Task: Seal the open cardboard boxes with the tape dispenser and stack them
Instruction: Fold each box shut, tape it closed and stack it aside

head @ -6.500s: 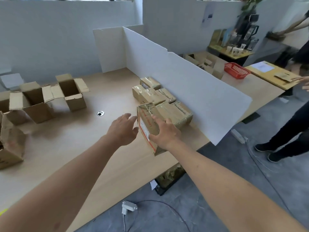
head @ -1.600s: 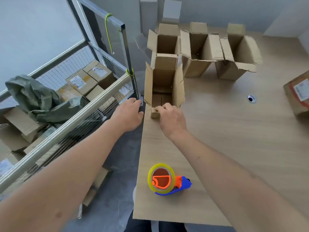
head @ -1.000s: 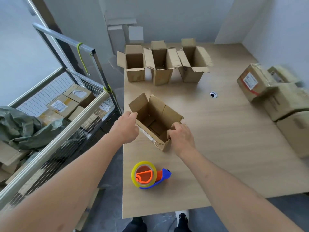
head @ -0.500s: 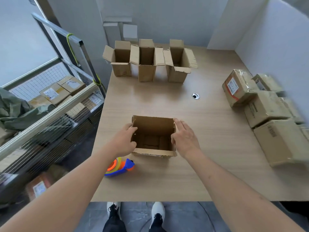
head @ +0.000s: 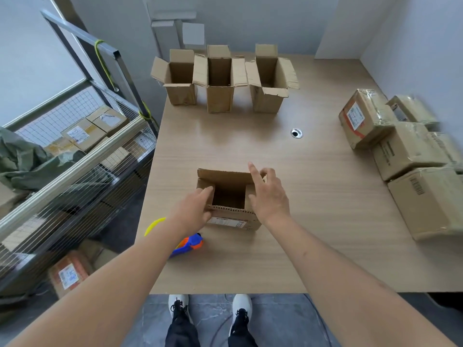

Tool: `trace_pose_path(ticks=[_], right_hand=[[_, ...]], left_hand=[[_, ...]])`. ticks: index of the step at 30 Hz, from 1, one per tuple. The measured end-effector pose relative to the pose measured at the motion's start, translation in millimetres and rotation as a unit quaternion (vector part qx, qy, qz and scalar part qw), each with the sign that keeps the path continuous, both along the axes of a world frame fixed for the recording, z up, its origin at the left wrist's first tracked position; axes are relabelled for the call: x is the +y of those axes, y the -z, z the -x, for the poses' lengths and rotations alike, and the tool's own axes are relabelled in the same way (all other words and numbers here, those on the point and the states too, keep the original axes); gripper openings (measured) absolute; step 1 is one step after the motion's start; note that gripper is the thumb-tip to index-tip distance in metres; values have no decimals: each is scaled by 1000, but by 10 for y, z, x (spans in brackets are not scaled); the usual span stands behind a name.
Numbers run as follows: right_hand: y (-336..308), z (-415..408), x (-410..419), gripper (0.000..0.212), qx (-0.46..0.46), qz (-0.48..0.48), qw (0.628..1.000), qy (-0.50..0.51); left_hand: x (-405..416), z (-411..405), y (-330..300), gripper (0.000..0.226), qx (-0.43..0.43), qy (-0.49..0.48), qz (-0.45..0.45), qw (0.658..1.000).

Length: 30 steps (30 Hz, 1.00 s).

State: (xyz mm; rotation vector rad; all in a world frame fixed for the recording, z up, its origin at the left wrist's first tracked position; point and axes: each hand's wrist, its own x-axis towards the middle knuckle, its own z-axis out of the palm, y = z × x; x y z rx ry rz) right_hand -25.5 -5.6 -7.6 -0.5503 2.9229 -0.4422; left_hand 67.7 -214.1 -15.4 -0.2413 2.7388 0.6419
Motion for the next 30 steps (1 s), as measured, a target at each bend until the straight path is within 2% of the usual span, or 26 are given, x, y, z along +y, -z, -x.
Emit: trace_pose_path(ticks=[2,3,10,14,17,20,24,27,30], right_hand=[[-27,1,-12,44,6,41,999,26],[-33,-11,-17,37,2,56,998,33],[161,-231,-24,37,-42,9,999,-24],[296,-347,-82,34,-26,41,999,21],[386,-404,-142,48,-32,64,997,31],[478,-447,-168,47,-26,80,996,34],[574,-457,-160,39,-3,98,995,30],[617,-471,-156,37,10,108,994,32],[650,-491,-146,36,19,105,994,29]], left_hand=[[14,14,25,76,50,-50,6,997],[26,27,30,75,71,-73,10,995],[78,104,63,84,89,-131,9,987],[6,53,138,58,67,-127,28,989],[-142,-139,287,45,53,-148,33,987],[-289,-389,450,57,15,-164,16,986],[-388,-725,682,87,-39,-153,5,987],[-427,-947,840,112,-80,-80,64,991],[-433,-1043,907,121,-69,-20,139,988]])
